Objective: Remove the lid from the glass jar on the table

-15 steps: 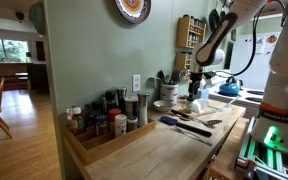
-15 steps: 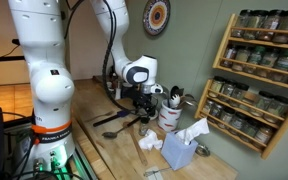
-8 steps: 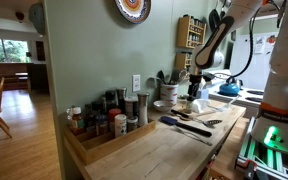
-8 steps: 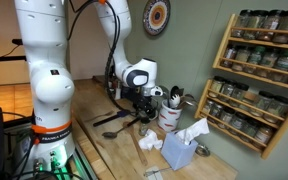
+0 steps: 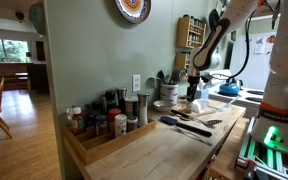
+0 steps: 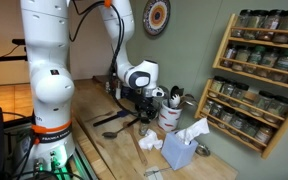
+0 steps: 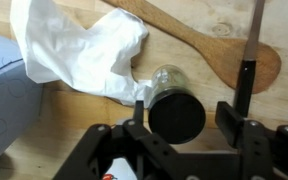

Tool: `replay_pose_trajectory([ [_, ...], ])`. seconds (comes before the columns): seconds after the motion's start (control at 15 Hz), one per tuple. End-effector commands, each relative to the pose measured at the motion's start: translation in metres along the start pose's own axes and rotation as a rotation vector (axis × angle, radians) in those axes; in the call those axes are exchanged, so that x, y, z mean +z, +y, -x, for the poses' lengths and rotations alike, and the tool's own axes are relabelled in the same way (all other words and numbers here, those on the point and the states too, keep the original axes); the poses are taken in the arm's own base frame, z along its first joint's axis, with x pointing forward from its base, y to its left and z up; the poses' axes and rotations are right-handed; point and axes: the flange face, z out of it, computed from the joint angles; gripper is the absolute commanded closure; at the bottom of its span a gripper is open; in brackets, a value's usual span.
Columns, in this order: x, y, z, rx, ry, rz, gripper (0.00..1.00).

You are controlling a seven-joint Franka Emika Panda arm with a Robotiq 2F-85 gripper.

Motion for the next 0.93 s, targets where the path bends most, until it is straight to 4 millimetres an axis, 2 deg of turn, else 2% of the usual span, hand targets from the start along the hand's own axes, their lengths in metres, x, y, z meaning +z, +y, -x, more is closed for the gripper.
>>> replay_pose_trajectory([
  [0.0,0.009,0.005,-0.004,-0.002,-0.005,0.001,0.28],
  [0.2,0.009,0.007,-0.007,-0.001,-0.005,0.003,0.46],
  [0.27,0.007,0.006,-0.008,-0.003,-0.003,0.006,0.56],
  [0.33,0.004,0.005,-0.009,-0.007,0.004,0.009,0.60],
  [0.4,0.001,0.003,-0.010,-0.010,0.006,0.011,0.56],
  [0.47,-0.001,0.002,-0.011,-0.013,0.008,0.011,0.57],
  [0.6,-0.003,-0.002,-0.012,-0.019,0.001,0.004,0.69],
  [0.87,-0.009,-0.006,-0.011,-0.021,-0.008,0.009,0.69],
])
